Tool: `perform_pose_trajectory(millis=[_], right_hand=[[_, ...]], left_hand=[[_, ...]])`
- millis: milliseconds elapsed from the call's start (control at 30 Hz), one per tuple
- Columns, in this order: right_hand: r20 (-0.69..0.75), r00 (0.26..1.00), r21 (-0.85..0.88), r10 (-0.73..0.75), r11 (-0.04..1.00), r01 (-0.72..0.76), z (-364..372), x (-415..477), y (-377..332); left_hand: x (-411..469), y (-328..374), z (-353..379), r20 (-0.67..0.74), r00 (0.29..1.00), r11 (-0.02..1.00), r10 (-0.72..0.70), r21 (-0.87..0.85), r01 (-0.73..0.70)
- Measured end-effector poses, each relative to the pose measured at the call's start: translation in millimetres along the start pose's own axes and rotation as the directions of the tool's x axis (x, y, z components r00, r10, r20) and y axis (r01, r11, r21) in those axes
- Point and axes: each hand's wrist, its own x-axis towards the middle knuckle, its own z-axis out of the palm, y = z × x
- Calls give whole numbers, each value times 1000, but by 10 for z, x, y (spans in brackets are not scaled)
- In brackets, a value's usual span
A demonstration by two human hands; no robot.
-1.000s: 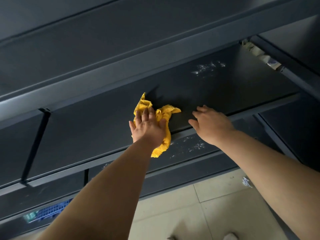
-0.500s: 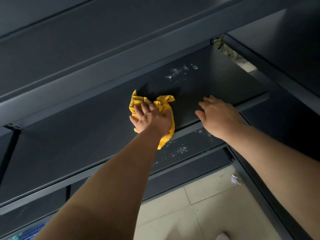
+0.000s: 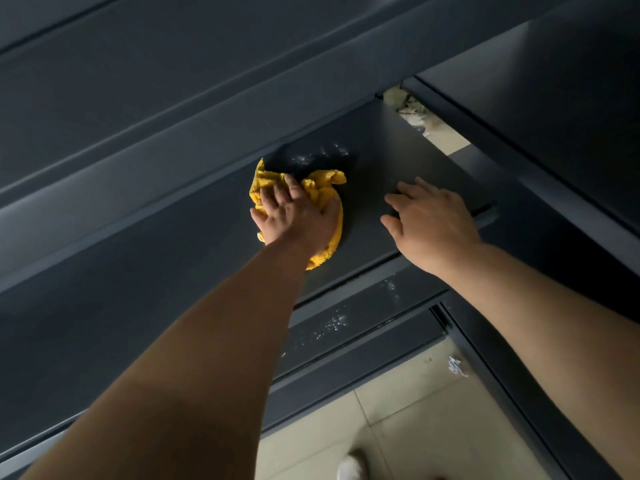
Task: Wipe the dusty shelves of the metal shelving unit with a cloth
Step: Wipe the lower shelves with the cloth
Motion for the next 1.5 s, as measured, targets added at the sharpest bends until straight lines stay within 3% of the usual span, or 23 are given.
perform_pose_trajectory(millis=[133, 400, 500, 633, 833, 1133, 1300, 1500], right_hand=[[-5, 1000, -12, -5, 1000, 5, -27, 108, 36], [-108, 993, 143, -39, 988, 55, -33, 168, 239], [-180, 984, 219, 21, 976, 20, -84, 96, 408], [-277, 956, 183, 99, 982, -48, -104, -83, 602], [-275, 948, 116, 161, 984, -133, -177, -284, 722], [-229, 939, 106, 256, 966, -237, -255, -585, 795], [-162, 963, 81, 216, 975, -205, -277, -721, 681], [-83, 982, 46, 172, 985, -169, -263, -707, 388]], left_hand=[[263, 139, 26, -36, 998, 998, 54, -17, -54], [709, 633, 9, -37, 975, 975, 221, -7, -221], [796, 787, 32, -27, 956, 956, 294, -10, -294], [780, 979, 30, -12, 938, 938, 346, -28, -346], [524, 1250, 26, 31, 905, 905, 425, -4, -425], [-94, 1357, 64, 38, 795, 796, 606, -35, -605], [-443, 1143, 96, 26, 795, 793, 606, -111, -600], [-693, 665, 33, 29, 854, 847, 520, -150, -510]])
